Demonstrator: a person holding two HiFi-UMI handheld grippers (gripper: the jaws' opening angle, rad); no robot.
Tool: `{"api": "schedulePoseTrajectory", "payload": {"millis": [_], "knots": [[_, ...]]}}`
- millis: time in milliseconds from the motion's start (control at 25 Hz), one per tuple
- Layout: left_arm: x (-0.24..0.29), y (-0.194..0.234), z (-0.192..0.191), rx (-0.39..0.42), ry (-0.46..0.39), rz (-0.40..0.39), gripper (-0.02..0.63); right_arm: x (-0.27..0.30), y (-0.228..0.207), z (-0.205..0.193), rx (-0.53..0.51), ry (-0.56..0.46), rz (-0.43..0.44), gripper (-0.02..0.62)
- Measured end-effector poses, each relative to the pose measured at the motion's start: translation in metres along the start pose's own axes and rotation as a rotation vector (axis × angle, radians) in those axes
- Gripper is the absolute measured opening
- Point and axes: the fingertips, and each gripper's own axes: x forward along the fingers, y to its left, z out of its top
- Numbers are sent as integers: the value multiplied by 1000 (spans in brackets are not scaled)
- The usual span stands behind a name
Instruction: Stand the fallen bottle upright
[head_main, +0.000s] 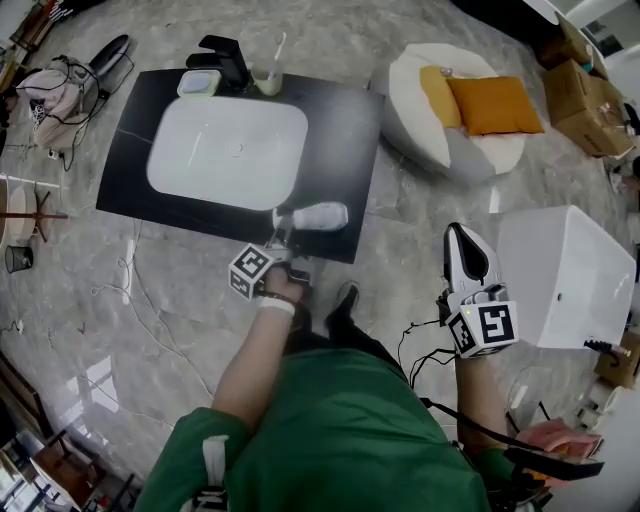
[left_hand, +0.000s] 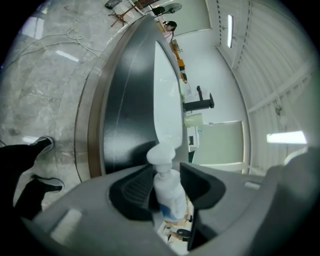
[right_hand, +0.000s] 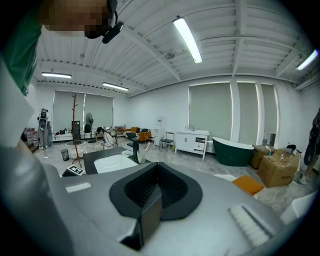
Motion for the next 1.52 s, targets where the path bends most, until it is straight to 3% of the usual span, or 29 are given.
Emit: {"api": "schedulePoseTrajectory", "payload": {"millis": [200,400,720,1240,1520], "knots": [[8,2,6,14,-19,16,109,-3,-2,-7,-1,9,-12,2],[8,-2,6,74,-1,29,109,-8,-5,-4,14,2,-20,2],[3,-27,14,246,13,26,104,-12,-8,5,32,-18,-40,2],[-12,-89,-25,752,119,-65,103,-37,-19,15,67,-77,-72,2],[-8,-120,-68,1107,213,-133,101,-46,-27,12,86,-90,-93,2]]}}
